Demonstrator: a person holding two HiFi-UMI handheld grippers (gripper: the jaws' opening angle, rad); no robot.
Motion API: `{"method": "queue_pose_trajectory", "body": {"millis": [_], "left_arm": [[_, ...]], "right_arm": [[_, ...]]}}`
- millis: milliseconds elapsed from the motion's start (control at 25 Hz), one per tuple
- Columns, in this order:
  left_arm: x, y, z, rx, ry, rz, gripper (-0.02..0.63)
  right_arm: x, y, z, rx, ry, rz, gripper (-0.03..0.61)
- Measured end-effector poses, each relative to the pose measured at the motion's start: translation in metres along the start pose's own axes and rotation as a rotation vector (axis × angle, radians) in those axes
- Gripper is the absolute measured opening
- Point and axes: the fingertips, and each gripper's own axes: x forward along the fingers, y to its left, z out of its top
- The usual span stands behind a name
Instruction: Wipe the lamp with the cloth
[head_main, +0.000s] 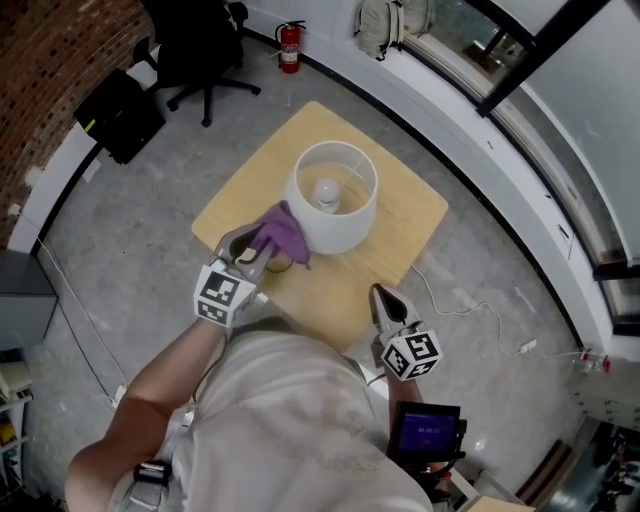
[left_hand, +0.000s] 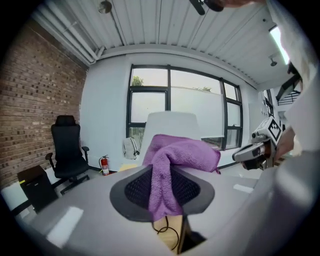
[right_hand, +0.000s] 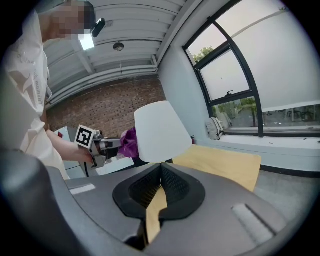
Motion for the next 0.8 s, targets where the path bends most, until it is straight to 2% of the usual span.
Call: {"method": "queue_pose_trajectory", "body": {"millis": [200, 360, 440, 560, 720, 800], "left_arm": [[-0.019, 0.020, 0.067, -0.008, -0.081, 0.030, 0.094], [-0.020, 0.017, 0.119, 0.094, -0.098, -0.004, 0.094], [-0.013, 0.009, 0.140, 0.181, -0.074, -0.040, 0.094], [0.006, -0.003, 0.164, 0.356, 0.004, -0.103, 0.094], [0.036, -0.020, 0.167, 0.589, 0.171, -0.186, 0.094], [0.051, -0.024, 0.162, 0.728, 0.257, -0.196, 0.094]], "right_arm": [[0.002, -0.001, 0.009, -0.030, -0.027, 0.031, 0.014], [0.002, 0.003, 0.026, -0.075, -0.064, 0.063, 0.014], [0.002, 0.002, 0.038, -0.094, -0.089, 0.074, 0.014], [0.003, 0.000, 0.054, -0.113, -0.123, 0.082, 0.014], [-0.001, -0.003, 0.057, -0.117, -0.151, 0.078, 0.014], [-0.005, -0.007, 0.055, -0.110, -0.159, 0.071, 0.014]]}}
